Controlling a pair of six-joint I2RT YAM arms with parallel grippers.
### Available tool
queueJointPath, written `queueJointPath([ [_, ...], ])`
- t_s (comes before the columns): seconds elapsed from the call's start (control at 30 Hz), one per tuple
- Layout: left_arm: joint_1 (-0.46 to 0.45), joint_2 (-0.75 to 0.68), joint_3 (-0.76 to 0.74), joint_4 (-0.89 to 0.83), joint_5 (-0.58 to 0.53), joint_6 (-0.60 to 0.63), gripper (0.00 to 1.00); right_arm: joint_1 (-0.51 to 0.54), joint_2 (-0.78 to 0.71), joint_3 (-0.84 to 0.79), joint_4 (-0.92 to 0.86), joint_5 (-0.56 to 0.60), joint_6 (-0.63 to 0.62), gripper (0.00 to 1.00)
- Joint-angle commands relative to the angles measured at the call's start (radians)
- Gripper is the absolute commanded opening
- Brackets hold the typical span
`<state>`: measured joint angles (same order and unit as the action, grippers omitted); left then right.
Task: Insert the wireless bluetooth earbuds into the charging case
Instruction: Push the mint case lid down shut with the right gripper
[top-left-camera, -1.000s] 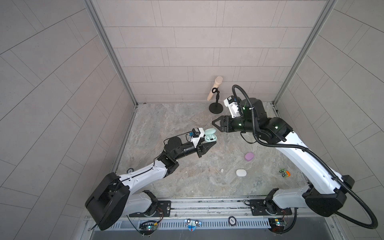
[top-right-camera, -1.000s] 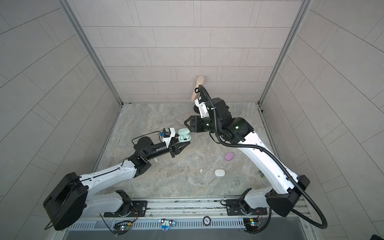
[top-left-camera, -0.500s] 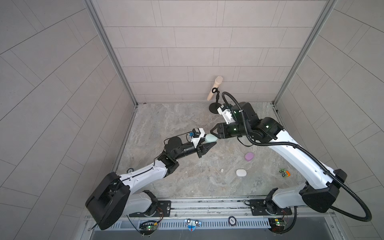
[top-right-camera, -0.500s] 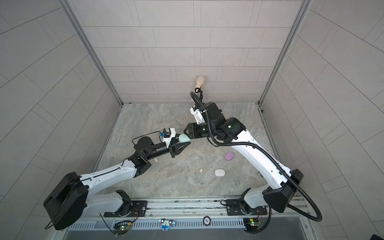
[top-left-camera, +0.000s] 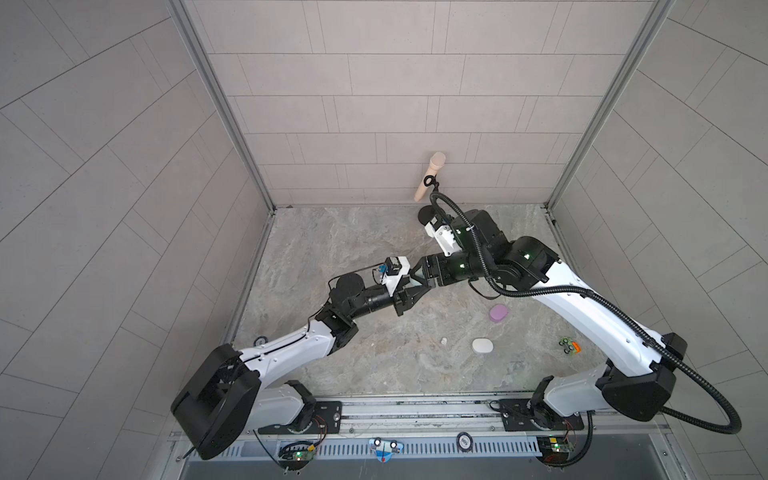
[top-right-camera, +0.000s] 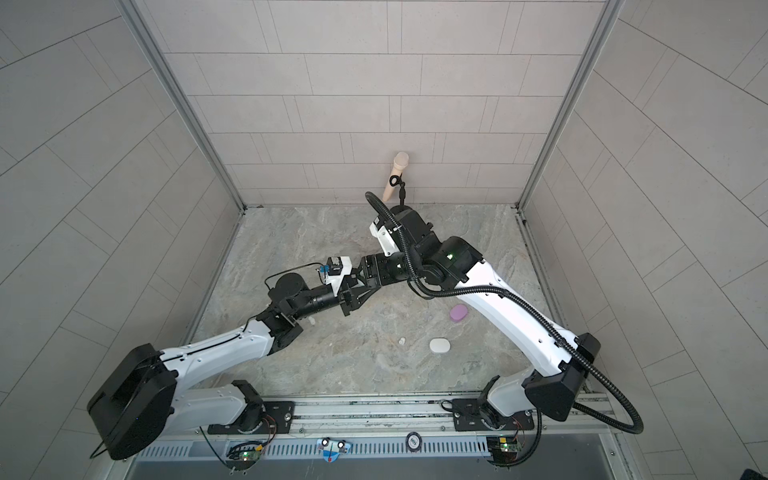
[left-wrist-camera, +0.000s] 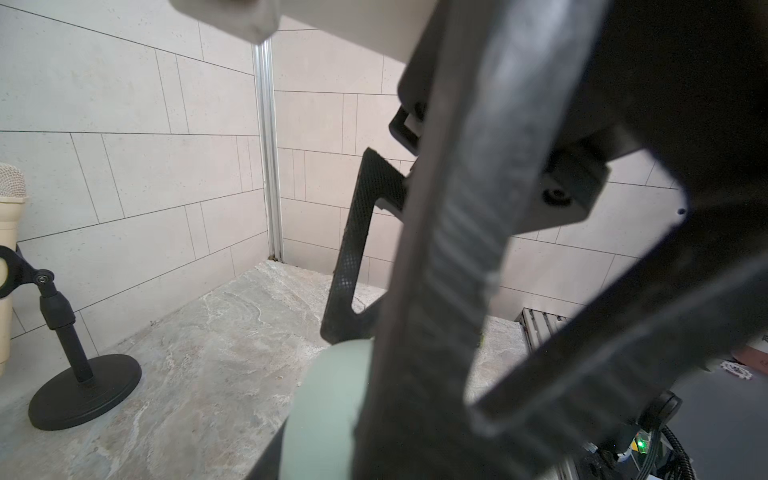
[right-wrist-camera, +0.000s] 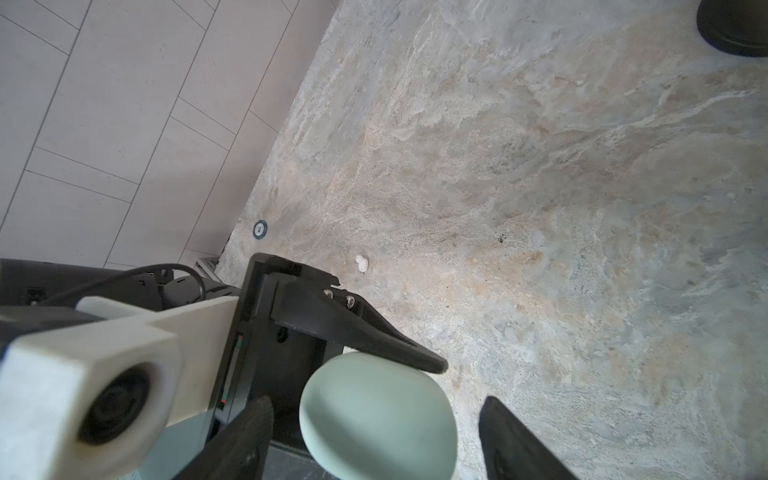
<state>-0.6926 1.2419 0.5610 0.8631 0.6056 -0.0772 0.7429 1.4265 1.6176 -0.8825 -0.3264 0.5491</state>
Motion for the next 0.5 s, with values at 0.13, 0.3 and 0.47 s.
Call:
queueJointPath([
  [0.13, -0.004, -0.004, 0.004, 0.021, 0.014, 0.010, 0.07, 0.019, 0.040, 0.011, -0.017, 0.031, -0.013, 0.79],
  [0.3, -0.004, -0.005, -0.001, 0.027, 0.011, 0.007, 0.07, 0.027, 0.061, 0.020, -0.012, 0.029, -0.007, 0.76],
  [0.47, -0.004, -0.007, -0.004, 0.025, 0.008, 0.010, 0.07, 0.027, 0.063, 0.019, -0.012, 0.029, 0.005, 0.63],
])
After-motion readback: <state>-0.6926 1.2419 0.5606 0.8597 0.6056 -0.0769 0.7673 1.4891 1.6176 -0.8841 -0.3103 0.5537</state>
